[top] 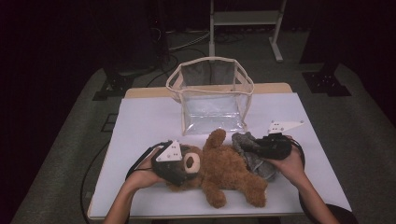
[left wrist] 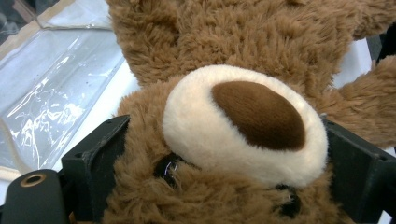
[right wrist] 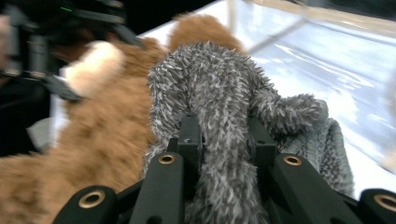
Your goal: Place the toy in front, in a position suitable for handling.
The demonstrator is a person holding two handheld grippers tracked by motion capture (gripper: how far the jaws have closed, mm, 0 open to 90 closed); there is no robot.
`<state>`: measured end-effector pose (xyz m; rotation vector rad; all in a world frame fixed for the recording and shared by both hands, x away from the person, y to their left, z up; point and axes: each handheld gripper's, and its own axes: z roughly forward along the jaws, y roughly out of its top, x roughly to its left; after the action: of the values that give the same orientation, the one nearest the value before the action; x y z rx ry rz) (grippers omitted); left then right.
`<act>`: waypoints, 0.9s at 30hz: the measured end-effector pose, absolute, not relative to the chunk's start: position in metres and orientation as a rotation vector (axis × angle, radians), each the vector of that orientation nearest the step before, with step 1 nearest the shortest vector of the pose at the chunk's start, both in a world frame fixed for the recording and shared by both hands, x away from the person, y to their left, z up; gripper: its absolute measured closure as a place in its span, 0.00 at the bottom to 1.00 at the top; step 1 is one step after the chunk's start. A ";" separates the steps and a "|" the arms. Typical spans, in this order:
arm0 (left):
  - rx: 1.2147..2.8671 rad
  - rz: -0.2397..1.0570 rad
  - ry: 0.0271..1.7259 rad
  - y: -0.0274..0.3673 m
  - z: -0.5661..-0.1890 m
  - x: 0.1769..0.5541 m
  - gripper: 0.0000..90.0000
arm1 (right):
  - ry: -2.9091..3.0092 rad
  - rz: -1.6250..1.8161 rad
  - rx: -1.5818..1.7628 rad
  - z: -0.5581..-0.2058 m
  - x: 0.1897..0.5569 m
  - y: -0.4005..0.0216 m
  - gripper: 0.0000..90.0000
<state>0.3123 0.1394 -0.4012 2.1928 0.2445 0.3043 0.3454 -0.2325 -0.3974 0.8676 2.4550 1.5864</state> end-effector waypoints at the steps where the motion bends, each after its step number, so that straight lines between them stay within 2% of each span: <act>1: 2.188 0.298 0.253 0.140 -0.402 0.313 0.12 | 2.453 1.575 0.881 -0.399 0.347 -0.235 0.80; 6: 2.182 0.298 0.255 0.141 -0.402 0.313 0.12 | 2.452 1.627 0.908 -0.400 0.347 -0.240 0.80; 14: 2.167 0.296 0.281 0.141 -0.403 0.317 0.11 | 2.544 1.719 0.631 -0.383 0.319 -0.212 0.79; 23: 2.156 0.289 0.308 0.143 -0.402 0.320 0.11 | 2.569 1.638 0.712 -0.393 0.317 -0.237 0.79; 27: 2.144 0.291 0.347 0.142 -0.403 0.322 0.11 | 2.565 1.683 0.686 -0.388 0.312 -0.233 0.79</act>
<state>0.3216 0.1422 -0.4030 2.1437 0.3469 0.2908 0.3122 -0.2330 -0.3876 0.6858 2.5647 1.6828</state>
